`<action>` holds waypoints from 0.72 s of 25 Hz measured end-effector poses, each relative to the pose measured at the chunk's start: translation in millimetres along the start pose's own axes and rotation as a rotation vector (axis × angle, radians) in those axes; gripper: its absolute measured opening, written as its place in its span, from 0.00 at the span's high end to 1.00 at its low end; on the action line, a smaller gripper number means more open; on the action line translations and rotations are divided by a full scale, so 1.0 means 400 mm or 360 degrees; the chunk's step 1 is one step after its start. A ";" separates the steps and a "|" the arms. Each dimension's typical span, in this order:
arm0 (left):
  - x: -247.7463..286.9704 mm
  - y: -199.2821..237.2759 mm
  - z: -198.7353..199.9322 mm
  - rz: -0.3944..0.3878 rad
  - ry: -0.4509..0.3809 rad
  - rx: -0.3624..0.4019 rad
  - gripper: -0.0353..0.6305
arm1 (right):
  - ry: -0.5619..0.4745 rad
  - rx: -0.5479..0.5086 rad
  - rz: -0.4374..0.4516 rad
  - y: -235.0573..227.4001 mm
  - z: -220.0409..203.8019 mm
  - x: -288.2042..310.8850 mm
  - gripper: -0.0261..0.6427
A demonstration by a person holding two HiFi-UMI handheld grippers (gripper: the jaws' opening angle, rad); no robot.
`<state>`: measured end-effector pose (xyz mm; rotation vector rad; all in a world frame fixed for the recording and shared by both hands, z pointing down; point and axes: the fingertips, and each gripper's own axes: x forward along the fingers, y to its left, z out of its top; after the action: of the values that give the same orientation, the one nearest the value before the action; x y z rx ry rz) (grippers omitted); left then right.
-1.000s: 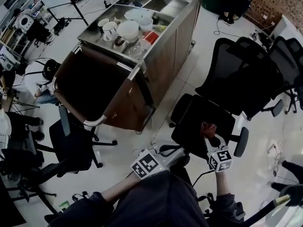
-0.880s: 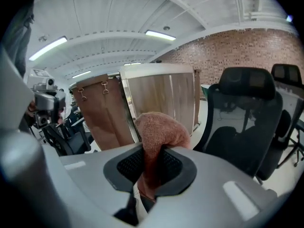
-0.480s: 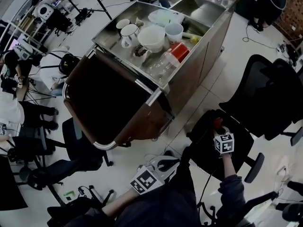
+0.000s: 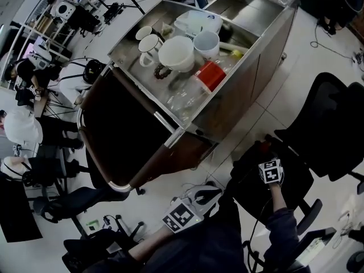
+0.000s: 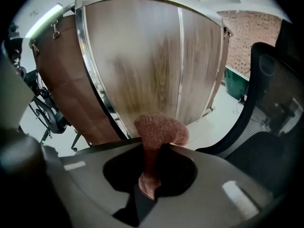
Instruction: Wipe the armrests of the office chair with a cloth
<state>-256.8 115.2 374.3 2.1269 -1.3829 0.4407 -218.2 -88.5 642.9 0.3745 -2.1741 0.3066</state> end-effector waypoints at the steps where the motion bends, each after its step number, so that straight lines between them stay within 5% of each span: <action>1: 0.010 0.000 0.008 -0.0003 -0.0002 -0.0003 0.92 | 0.0006 -0.0007 0.0028 0.014 -0.006 -0.001 0.89; 18: 0.072 -0.007 0.010 -0.0054 0.0008 -0.0010 0.92 | 0.0001 -0.0228 0.0552 0.440 -0.119 -0.097 0.89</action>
<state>-242.4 92.7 386.0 2.1395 -1.3422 0.4274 -226.8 96.7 624.4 -0.0860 -2.2405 0.3383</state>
